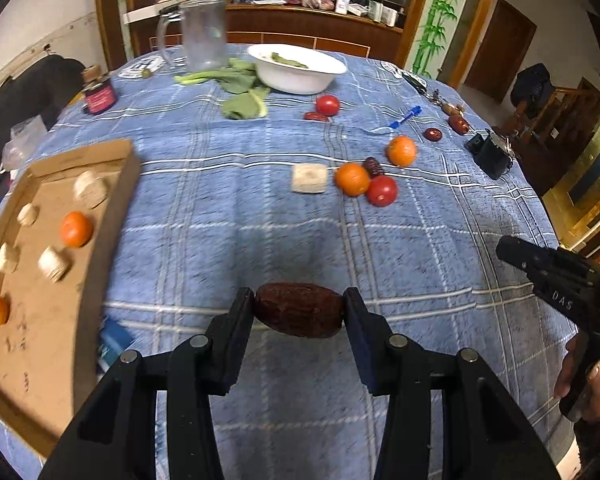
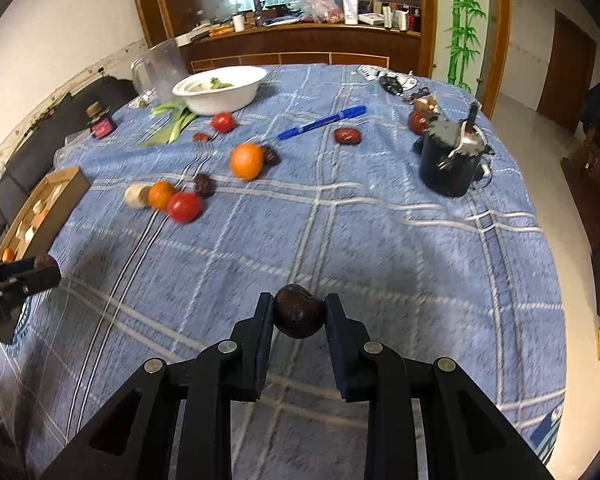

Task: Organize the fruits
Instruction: 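Carry the chestnut in the right tool and the date in the left tool over the tray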

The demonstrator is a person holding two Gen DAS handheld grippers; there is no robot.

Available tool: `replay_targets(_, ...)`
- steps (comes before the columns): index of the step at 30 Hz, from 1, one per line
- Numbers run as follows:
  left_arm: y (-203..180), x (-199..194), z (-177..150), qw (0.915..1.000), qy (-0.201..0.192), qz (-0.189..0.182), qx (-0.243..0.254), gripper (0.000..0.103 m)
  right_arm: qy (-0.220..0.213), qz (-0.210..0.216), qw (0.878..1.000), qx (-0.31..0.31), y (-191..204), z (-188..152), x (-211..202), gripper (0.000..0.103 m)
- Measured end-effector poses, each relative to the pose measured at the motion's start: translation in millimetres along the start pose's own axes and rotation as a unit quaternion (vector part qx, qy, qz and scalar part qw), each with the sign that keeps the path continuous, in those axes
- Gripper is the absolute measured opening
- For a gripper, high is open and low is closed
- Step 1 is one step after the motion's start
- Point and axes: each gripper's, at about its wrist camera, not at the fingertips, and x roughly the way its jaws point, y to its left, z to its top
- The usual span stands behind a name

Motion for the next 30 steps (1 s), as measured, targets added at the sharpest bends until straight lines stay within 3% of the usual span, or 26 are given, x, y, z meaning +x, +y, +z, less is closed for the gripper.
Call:
replay_targets(7, 34.0, -27.9, -8.9, 0.9996, -0.019, 0.009, -0.018, 0.044, 0.007, 0.012, 1.000, -0.021, 45.5, -4.2, 1.1, 0.027)
replay_targets(16, 94.9, -56.1, -18.3, 0.9972, -0.038, 0.028, -0.059, 0.045, 0.001, 0.046, 0.996, -0.074, 128.1, 15.5, 3.7, 0.027)
replay_targets(30, 211.1, -86.9, -46.3, 0.9826, -0.055, 0.094, -0.150, 0.045, -0.012, 0.127, 0.980, -0.153, 263.6, 51.0, 12.8, 0.028)
